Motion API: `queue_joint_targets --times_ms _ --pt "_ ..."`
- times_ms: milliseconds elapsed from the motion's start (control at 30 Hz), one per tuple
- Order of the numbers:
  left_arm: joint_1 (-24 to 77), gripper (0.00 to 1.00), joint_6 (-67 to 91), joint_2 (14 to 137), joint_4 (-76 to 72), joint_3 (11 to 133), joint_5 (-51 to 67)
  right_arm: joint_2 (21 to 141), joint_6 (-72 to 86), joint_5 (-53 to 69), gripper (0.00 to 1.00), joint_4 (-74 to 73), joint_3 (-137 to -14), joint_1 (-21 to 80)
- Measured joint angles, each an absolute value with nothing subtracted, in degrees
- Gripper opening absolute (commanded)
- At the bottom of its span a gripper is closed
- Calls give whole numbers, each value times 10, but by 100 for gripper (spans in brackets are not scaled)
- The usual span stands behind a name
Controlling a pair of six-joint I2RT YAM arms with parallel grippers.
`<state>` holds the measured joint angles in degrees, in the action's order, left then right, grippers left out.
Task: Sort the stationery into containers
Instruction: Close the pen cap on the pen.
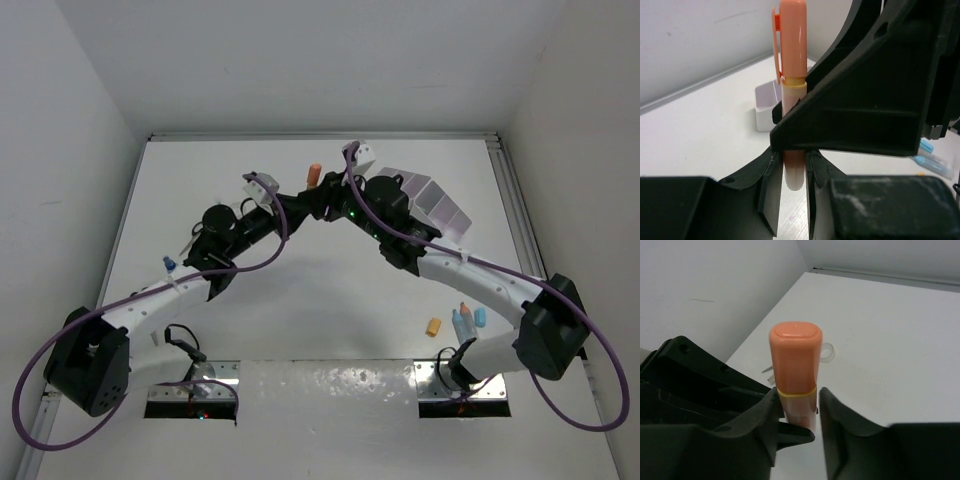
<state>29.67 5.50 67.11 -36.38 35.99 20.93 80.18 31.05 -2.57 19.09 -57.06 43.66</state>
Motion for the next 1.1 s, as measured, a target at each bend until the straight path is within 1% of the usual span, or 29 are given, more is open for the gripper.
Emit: queue_joint_targets --times_ms 33,67,200,333,367,467,500,567,600,633,867,1067,1100 --pt "297 0 59 670 -373 359 207 802 310 -23 45 191 -573 437" --pt "297 0 61 670 -378 359 205 802 311 -23 47 192 -575 437" --pt "295 0 70 665 -394 355 200 802 305 -19 50 188 -585 437" --pt "295 0 79 657 -411 348 199 802 296 -6 58 172 -602 437" --pt "295 0 80 655 -414 346 199 802 295 -2 62 168 -605 437" --pt "292 0 84 650 -424 340 199 802 286 8 68 160 -612 436" --pt "291 0 87 649 -425 339 199 802 284 13 77 157 -615 436" --pt "288 0 94 646 -430 333 200 799 279 25 86 141 -622 436" --pt "286 0 97 644 -435 329 201 795 274 33 95 130 -627 436" --pt "284 0 100 641 -440 325 201 791 269 42 98 112 -635 437" --pt "276 0 105 601 -472 296 211 737 192 96 99 -40 -696 436" --pt "259 0 112 580 -501 271 253 739 102 176 99 -211 -774 425" --pt "257 0 115 577 -507 267 266 739 84 187 91 -237 -791 423"
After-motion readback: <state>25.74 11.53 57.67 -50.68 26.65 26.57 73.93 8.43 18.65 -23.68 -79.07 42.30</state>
